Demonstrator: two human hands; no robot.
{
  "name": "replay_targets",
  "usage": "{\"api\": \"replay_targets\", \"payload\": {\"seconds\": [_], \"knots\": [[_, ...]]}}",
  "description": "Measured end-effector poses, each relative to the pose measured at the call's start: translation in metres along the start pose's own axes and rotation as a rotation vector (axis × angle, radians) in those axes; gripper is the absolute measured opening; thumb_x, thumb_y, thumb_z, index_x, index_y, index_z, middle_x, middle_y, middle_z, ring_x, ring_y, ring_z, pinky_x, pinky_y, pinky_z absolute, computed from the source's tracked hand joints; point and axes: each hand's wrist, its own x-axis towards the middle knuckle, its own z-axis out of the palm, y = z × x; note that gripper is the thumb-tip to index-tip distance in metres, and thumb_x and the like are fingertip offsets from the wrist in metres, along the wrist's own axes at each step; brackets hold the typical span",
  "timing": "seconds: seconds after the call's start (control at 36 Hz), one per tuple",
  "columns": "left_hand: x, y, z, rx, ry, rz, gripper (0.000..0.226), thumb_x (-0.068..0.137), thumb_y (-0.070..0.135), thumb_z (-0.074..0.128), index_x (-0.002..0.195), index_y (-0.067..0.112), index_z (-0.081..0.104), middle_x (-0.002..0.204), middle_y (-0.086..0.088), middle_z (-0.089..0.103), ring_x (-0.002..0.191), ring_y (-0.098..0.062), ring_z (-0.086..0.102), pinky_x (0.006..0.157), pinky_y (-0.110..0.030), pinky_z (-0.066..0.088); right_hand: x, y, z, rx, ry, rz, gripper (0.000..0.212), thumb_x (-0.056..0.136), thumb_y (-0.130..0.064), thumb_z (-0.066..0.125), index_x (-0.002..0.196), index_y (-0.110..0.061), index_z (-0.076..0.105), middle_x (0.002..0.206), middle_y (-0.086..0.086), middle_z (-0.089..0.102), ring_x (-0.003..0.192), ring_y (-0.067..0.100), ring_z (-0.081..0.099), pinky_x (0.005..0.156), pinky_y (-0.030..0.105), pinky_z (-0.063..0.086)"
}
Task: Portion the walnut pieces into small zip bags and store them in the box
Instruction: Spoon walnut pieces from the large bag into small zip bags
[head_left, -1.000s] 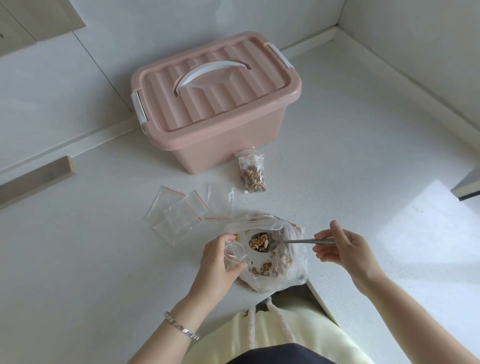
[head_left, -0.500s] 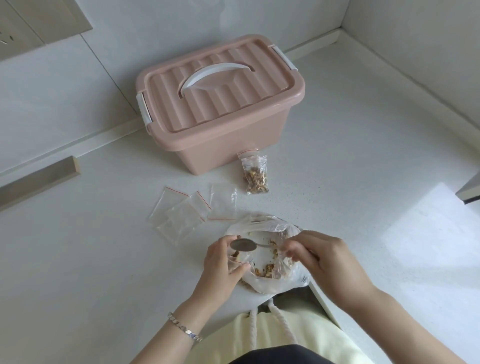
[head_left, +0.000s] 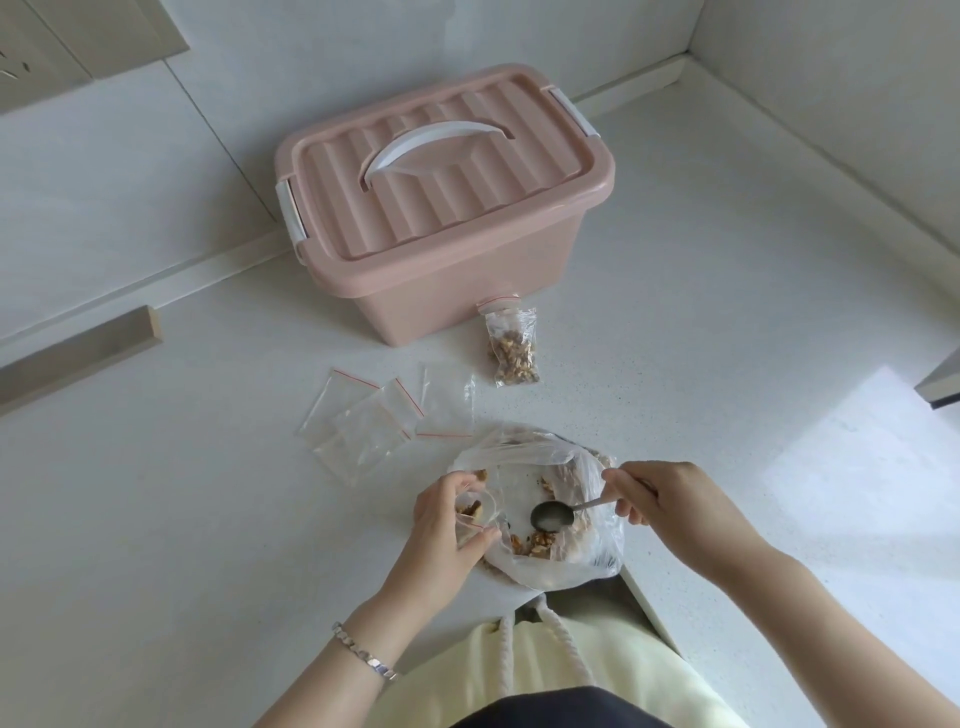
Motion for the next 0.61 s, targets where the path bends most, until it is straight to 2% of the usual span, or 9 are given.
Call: {"api": "replay_targets", "payload": {"seconds": [0.08, 0.22, 0.31, 0.36, 0.47, 0.56, 0.61], "knots": [[0.001, 0.000, 0.001, 0.010, 0.001, 0.005, 0.046, 0.085, 0.018, 0.064, 0.102, 0.045, 0.030, 0.126, 0.009, 0.041, 0.107, 0.030, 0.022, 0.081, 0.009, 0.021, 0.004, 0.001, -0.002, 0.087, -0.033, 0.072, 0.035, 0.095, -0.030, 0.045, 0.071, -0.016, 0.067, 0.061, -0.003, 0.064, 0.057, 0.005, 0.059, 0.058, 0.017, 0.049], [0.002, 0.000, 0.004, 0.002, -0.004, -0.013, 0.045, 0.085, 0.017, 0.063, 0.112, 0.035, 0.032, 0.127, 0.006, 0.042, 0.104, 0.031, 0.023, 0.080, 0.008, 0.022, 0.006, 0.008, 0.001, 0.220, -0.093, 0.150, 0.034, 0.095, -0.028, 0.045, 0.071, -0.016, 0.068, 0.061, 0.002, 0.066, 0.055, 0.010, 0.061, 0.059, 0.023, 0.053], [0.003, -0.001, 0.007, 0.010, -0.009, -0.026, 0.045, 0.085, 0.017, 0.064, 0.114, 0.031, 0.032, 0.126, 0.003, 0.043, 0.103, 0.029, 0.026, 0.081, 0.007, 0.025, 0.006, 0.010, 0.007, 0.261, -0.130, 0.183, 0.035, 0.095, -0.028, 0.045, 0.073, -0.014, 0.068, 0.062, 0.003, 0.067, 0.054, 0.008, 0.061, 0.057, 0.020, 0.052], [0.003, -0.001, 0.008, 0.012, -0.005, -0.037, 0.045, 0.085, 0.018, 0.064, 0.114, 0.032, 0.033, 0.125, 0.003, 0.043, 0.104, 0.023, 0.032, 0.081, 0.005, 0.027, 0.006, 0.011, 0.011, 0.286, -0.161, 0.217, 0.036, 0.096, -0.028, 0.043, 0.075, -0.011, 0.068, 0.063, 0.004, 0.067, 0.054, 0.007, 0.061, 0.057, 0.019, 0.051], [0.003, 0.000, 0.009, -0.021, 0.010, -0.068, 0.044, 0.085, 0.018, 0.064, 0.113, 0.032, 0.033, 0.122, 0.009, 0.043, 0.113, -0.009, 0.043, 0.082, 0.001, 0.031, 0.004, 0.015, 0.021, 0.401, -0.198, 0.321, 0.038, 0.097, -0.027, 0.041, 0.077, -0.007, 0.067, 0.065, 0.009, 0.068, 0.056, 0.014, 0.064, 0.059, 0.024, 0.054], [0.003, 0.003, 0.007, -0.050, 0.020, -0.091, 0.041, 0.085, 0.019, 0.064, 0.113, 0.030, 0.036, 0.115, 0.020, 0.037, 0.112, -0.013, 0.047, 0.081, -0.003, 0.035, 0.001, 0.019, 0.026, 0.531, -0.167, 0.414, 0.040, 0.097, -0.027, 0.040, 0.078, -0.002, 0.067, 0.066, 0.014, 0.068, 0.056, 0.020, 0.064, 0.059, 0.027, 0.055], [0.003, 0.005, 0.005, -0.069, 0.027, -0.108, 0.039, 0.085, 0.020, 0.063, 0.113, 0.032, 0.038, 0.120, 0.012, 0.038, 0.106, -0.008, 0.051, 0.078, -0.002, 0.036, -0.001, 0.020, 0.027, 0.583, -0.130, 0.457, 0.041, 0.097, -0.026, 0.040, 0.079, 0.000, 0.066, 0.065, 0.015, 0.067, 0.055, 0.020, 0.063, 0.056, 0.025, 0.055]]}}
